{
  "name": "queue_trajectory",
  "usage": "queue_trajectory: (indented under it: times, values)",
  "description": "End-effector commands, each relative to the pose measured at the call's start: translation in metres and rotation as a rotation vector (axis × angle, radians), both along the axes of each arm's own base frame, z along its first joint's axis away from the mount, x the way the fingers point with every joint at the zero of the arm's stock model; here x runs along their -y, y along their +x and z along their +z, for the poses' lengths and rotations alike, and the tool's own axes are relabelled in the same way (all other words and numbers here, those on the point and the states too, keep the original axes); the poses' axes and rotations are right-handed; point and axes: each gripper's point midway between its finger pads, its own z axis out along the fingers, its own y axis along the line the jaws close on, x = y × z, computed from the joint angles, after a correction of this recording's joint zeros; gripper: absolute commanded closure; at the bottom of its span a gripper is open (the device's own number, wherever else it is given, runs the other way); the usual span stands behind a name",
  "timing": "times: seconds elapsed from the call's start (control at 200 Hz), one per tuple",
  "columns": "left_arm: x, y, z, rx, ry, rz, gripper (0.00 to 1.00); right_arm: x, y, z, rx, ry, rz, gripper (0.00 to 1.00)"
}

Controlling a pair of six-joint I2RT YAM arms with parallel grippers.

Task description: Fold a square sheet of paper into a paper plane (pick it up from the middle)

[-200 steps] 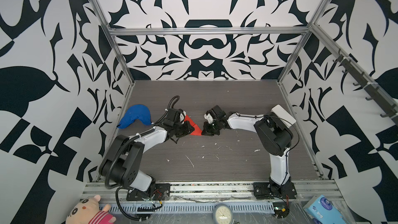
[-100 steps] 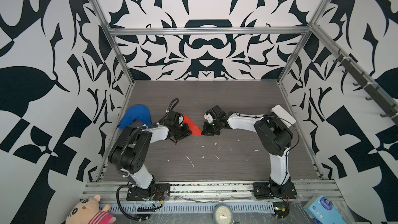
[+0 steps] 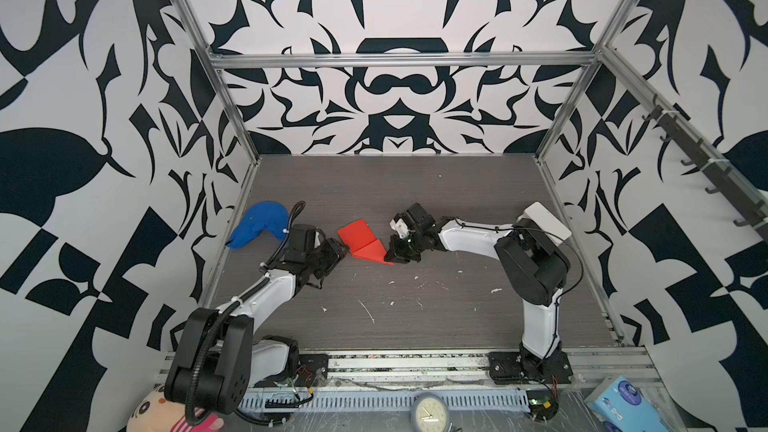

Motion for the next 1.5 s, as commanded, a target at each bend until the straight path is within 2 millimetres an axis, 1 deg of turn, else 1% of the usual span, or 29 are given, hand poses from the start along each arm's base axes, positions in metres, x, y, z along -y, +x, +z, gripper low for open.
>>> queue_trajectory:
  times: [0.0, 0.08, 0.16, 0.205, 0.225, 0.24, 0.265, 0.32, 0.425, 0.49, 0.58, 0.68, 0.785, 0.845, 0.94, 0.98, 1.04, 1.055, 1.08, 1.105, 1.13, 1.185, 1.315, 1.36, 1.42, 1.495]
  values:
    - [0.005, 0.002, 0.006, 0.012, -0.075, 0.063, 0.41, -0.017, 0.015, 0.054, 0.194, 0.085, 0.114, 0.93]
    - [0.011, 0.002, 0.004, 0.018, -0.075, 0.05, 0.37, -0.02, 0.021, 0.048, 0.233, 0.055, 0.158, 0.87]
    - [0.021, 0.005, 0.004, 0.034, -0.087, 0.027, 0.35, -0.026, 0.028, 0.043, 0.241, 0.037, 0.19, 0.84]
    - [0.027, 0.008, 0.004, 0.041, -0.098, 0.013, 0.35, -0.032, 0.032, 0.044, 0.252, 0.051, 0.201, 0.82]
    - [0.031, 0.01, 0.008, 0.058, -0.107, 0.002, 0.35, -0.034, 0.034, 0.045, 0.259, 0.057, 0.2, 0.82]
    - [0.033, 0.01, 0.001, 0.039, -0.103, -0.001, 0.35, -0.035, 0.036, 0.047, 0.266, 0.061, 0.2, 0.82]
    - [0.035, 0.012, -0.001, 0.037, -0.104, -0.006, 0.35, -0.037, 0.038, 0.049, 0.277, 0.066, 0.199, 0.81]
    - [0.04, 0.016, -0.003, 0.045, -0.105, -0.017, 0.35, -0.038, 0.045, 0.05, 0.293, 0.063, 0.187, 0.79]
    - [0.05, 0.026, -0.003, 0.07, -0.126, -0.041, 0.37, -0.032, 0.056, 0.048, 0.306, 0.052, 0.146, 0.77]
    - [0.054, 0.031, -0.007, 0.07, -0.125, -0.053, 0.41, -0.028, 0.06, 0.047, 0.298, 0.076, 0.125, 0.77]
    - [0.058, 0.037, -0.009, 0.079, -0.13, -0.067, 0.48, -0.025, 0.06, 0.049, 0.304, 0.089, 0.117, 0.76]
    - [0.059, 0.039, -0.012, 0.088, -0.125, -0.075, 0.58, -0.023, 0.06, 0.054, 0.316, 0.099, 0.115, 0.76]
    - [0.059, 0.039, -0.016, 0.083, -0.122, -0.079, 0.65, -0.022, 0.059, 0.055, 0.322, 0.103, 0.111, 0.76]
    - [0.062, 0.04, -0.015, 0.088, -0.133, -0.09, 0.67, -0.021, 0.058, 0.055, 0.329, 0.104, 0.114, 0.76]
    - [0.065, 0.042, -0.012, 0.102, -0.154, -0.098, 0.77, -0.014, 0.059, 0.053, 0.362, 0.095, 0.106, 0.74]
    - [0.065, 0.043, -0.012, 0.099, -0.156, -0.095, 0.82, -0.011, 0.059, 0.056, 0.4, 0.093, 0.114, 0.69]
    - [0.065, 0.043, -0.011, 0.096, -0.155, -0.09, 0.9, -0.003, 0.059, 0.057, 0.488, 0.06, 0.131, 0.58]
    - [0.065, 0.044, -0.01, 0.095, -0.156, -0.087, 0.92, -0.002, 0.058, 0.058, 0.511, 0.056, 0.138, 0.52]
    - [0.065, 0.044, -0.009, 0.093, -0.157, -0.084, 0.95, 0.001, 0.057, 0.06, 0.553, 0.049, 0.153, 0.47]
    - [0.065, 0.044, -0.009, 0.088, -0.159, -0.083, 0.98, 0.002, 0.056, 0.063, 0.601, 0.044, 0.172, 0.43]
    - [0.065, 0.044, -0.008, 0.084, -0.157, -0.082, 0.99, 0.005, 0.054, 0.063, 0.645, 0.026, 0.19, 0.41]
    - [0.064, 0.044, -0.008, 0.065, -0.152, -0.072, 1.0, 0.008, 0.05, 0.062, 0.75, -0.02, 0.237, 0.4]
    - [0.06, 0.043, -0.007, 0.013, -0.132, -0.039, 1.0, 0.003, 0.037, 0.059, 0.956, -0.062, 0.372, 0.41]
    - [0.058, 0.043, -0.006, -0.005, -0.125, -0.027, 1.0, -0.002, 0.028, 0.056, 1.024, -0.045, 0.43, 0.42]
    - [0.055, 0.042, -0.005, -0.028, -0.118, -0.009, 1.0, -0.009, 0.019, 0.054, 1.131, -0.044, 0.474, 0.41]
    - [0.053, 0.041, -0.004, -0.059, -0.109, 0.015, 1.0, -0.018, 0.01, 0.044, 1.209, -0.082, 0.541, 0.4]
